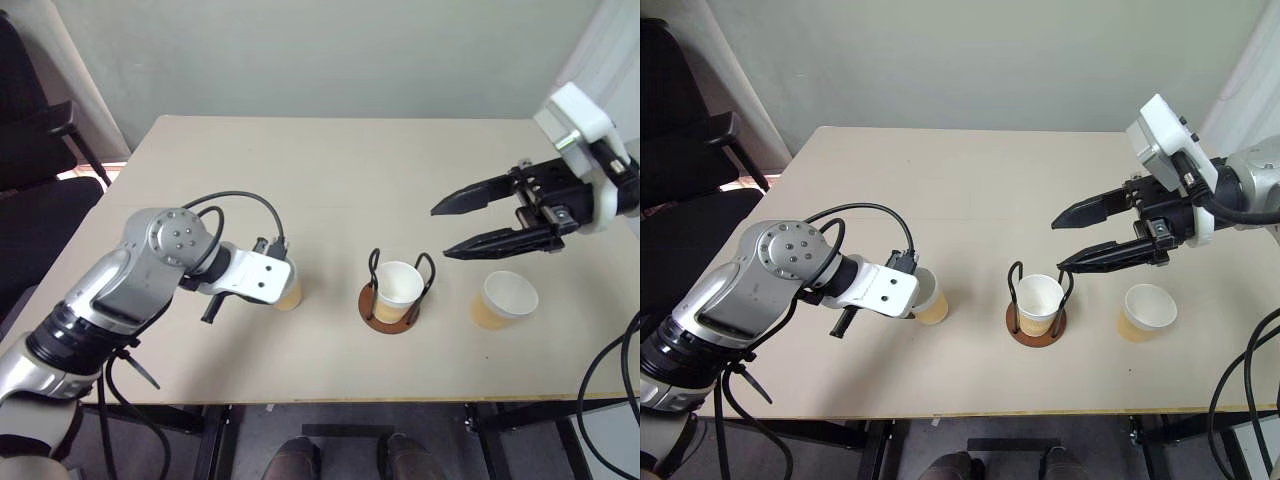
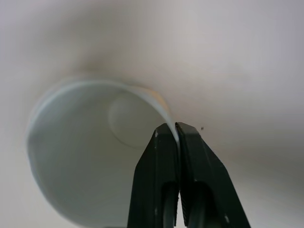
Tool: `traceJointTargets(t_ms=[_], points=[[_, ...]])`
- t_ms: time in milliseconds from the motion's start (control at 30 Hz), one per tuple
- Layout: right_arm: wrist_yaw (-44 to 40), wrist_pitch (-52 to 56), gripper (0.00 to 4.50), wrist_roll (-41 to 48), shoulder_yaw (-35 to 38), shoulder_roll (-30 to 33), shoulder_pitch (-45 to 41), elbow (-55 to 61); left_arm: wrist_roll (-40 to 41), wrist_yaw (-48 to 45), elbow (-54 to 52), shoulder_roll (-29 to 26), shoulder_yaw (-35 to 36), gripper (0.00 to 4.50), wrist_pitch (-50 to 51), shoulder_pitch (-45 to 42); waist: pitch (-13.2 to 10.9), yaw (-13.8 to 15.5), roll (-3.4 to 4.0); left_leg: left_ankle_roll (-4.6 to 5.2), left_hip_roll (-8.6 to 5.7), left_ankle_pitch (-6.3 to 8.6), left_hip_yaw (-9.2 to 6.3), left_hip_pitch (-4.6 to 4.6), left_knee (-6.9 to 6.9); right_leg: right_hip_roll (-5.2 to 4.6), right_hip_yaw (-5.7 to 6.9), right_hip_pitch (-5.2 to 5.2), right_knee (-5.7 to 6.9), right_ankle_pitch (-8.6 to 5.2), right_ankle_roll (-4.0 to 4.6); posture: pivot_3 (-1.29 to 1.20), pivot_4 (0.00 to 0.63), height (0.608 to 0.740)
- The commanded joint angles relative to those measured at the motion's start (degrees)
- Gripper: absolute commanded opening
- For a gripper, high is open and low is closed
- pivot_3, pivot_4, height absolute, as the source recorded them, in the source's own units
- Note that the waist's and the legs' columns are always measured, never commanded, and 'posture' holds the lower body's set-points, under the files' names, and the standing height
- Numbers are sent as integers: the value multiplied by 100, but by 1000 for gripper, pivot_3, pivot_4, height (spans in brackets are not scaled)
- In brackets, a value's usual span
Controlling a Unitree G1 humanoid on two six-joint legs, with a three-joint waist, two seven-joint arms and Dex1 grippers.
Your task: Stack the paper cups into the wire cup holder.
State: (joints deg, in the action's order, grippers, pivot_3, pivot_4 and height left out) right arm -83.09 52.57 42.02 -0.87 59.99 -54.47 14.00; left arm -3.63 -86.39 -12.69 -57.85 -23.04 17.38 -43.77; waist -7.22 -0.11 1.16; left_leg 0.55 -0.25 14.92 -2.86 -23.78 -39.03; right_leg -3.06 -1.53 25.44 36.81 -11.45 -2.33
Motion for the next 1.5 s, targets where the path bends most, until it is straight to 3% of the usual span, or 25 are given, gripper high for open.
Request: traceJointTargets(t_ms=[33,200,333,533,900,1300,1500], points=[[93,50,2803,240,286,24,47,138,464,-324,-159,-19,343,21,355,-242,0,-1,0,0,0,0,0,0,2,0,0,1,0,3,-6,0,150,740],[237,43,2803,463,450,-20,234,236,965,-554,-36,27,514,21,915,-836,-1,6,-1,-1,1,-1,-1,-4,1,0,2,2,-1,5,-9,0,150,740],[383,25,2803,576,658,57,460,436,1251,-556,295,406,519,21,1129,-1676,-1,28,-2,1,-1,0,2,-4,-2,-2,1,-1,-3,6,-11,0,150,740],[536,159,2803,857,876,293,555,777,1417,-611,800,760,117,21,572,-2421,-1,26,-2,3,-1,1,3,-6,-2,-5,1,-2,-9,10,-22,0,150,740],[933,330,2803,1299,1644,878,1392,1399,2079,-611,2662,1799,-1011,21,-663,-4183,-3,78,-4,19,-1,11,5,-32,-6,-7,1,-11,-68,32,-66,0,150,740],[1379,317,2803,1586,1858,1043,1641,1585,2548,-611,2805,2076,-2134,21,-1119,-4254,-3,115,-3,21,-2,28,13,-43,-10,-6,-2,-12,-94,35,-100,0,150,740],[1403,268,2803,1623,1814,1119,1662,1582,2342,-611,2834,2218,-2312,21,-1278,-4111,-3,121,-3,22,-2,28,13,-43,-20,-5,-3,-15,-90,37,-106,0,150,740]])
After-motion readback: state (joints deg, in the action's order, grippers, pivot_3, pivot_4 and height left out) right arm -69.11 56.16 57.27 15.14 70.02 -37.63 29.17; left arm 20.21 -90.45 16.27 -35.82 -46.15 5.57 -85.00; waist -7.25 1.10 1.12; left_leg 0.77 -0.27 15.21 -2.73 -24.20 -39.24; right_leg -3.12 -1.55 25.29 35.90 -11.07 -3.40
